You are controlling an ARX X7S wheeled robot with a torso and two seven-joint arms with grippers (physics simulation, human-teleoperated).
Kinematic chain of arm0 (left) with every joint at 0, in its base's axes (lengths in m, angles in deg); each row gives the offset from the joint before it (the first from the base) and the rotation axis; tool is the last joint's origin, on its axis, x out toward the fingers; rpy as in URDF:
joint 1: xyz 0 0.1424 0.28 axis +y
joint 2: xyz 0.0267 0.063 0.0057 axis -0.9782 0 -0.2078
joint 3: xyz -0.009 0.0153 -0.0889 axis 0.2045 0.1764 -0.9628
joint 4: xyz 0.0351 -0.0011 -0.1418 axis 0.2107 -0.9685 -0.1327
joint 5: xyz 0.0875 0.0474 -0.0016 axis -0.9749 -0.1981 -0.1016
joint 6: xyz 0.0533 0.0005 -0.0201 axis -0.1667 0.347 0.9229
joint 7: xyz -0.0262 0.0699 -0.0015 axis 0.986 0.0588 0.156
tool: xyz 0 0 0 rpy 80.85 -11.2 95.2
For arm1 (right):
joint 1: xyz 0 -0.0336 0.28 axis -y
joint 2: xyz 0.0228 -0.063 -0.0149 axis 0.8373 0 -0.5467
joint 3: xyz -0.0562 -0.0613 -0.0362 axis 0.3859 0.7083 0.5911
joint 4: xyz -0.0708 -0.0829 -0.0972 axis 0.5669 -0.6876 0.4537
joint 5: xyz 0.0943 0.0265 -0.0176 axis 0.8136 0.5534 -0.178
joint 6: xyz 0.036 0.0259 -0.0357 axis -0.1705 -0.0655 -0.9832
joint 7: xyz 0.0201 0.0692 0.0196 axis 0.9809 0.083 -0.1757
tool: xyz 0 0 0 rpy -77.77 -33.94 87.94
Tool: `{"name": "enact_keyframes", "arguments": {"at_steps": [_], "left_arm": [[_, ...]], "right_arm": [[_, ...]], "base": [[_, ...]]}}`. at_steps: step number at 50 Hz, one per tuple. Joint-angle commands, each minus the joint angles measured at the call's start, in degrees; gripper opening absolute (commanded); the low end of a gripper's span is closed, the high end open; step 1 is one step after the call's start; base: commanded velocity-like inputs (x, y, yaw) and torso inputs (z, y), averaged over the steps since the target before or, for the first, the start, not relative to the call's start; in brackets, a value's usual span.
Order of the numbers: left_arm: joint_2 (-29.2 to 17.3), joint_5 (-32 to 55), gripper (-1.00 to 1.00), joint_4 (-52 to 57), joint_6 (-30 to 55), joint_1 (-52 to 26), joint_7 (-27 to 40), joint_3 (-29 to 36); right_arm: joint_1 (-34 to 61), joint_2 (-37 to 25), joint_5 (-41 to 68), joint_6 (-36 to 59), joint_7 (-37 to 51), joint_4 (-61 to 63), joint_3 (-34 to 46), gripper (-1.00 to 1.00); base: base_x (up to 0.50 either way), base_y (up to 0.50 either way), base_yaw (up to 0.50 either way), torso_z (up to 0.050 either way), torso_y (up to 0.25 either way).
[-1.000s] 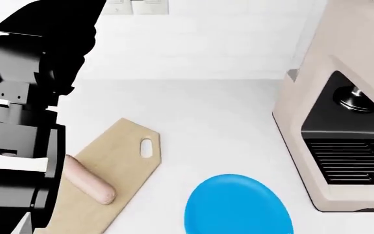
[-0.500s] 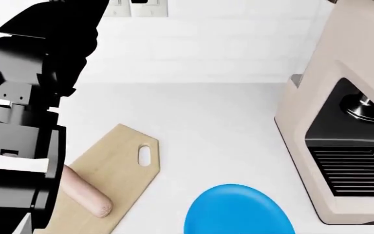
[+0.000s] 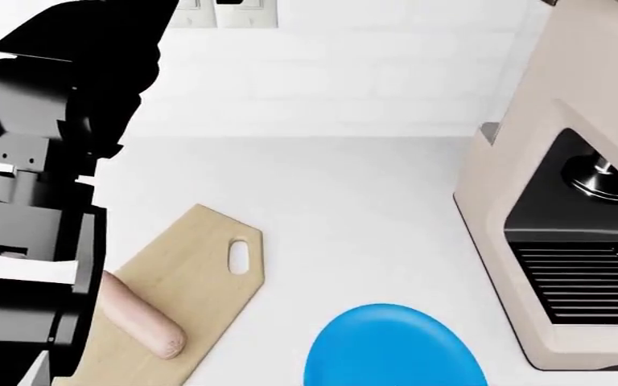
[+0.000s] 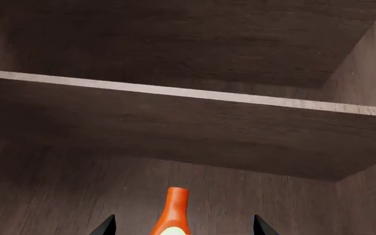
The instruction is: Pick the sausage from the plate and place it on the cutting board. Then pick the condiment bottle from the cabinet and place it next to the cutting board.
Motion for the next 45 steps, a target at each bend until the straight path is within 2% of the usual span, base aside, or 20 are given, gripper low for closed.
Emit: {"name": "enact_keyframes", "arguments": {"at_steps": [1, 10, 33, 45], "left_arm": [[-0.1, 0.2, 1.00, -0.3, -0.2, 0.0, 0.0, 0.2], [-0.4, 0.5, 1.00, 0.3, -0.1, 0.4, 0.3, 0.2], [-1.3, 1.5, 1.00, 2.1, 1.1, 0.9, 1.0, 0.0], [-1.6, 1.7, 1.00, 2.3, 1.3, 1.0, 1.0, 0.2]], "right_arm": [[1.9, 4.9, -1.3, 2.8, 0.0, -6.8, -2.4, 1.00], [2.2, 13.1, -9.6, 7.2, -4.0, -17.8, -7.5, 1.00], [2.4, 28.3, -26.8, 14.3, -18.4, -37.7, -8.2, 1.00], [1.7, 31.1, -33.6, 18.8, -23.3, -46.6, -6.8, 1.00]], "base": [[0.00, 0.00, 0.00, 0.000, 0.000], [0.00, 0.00, 0.00, 0.000, 0.000], [0.00, 0.00, 0.00, 0.000, 0.000], [0.00, 0.00, 0.00, 0.000, 0.000]]}}
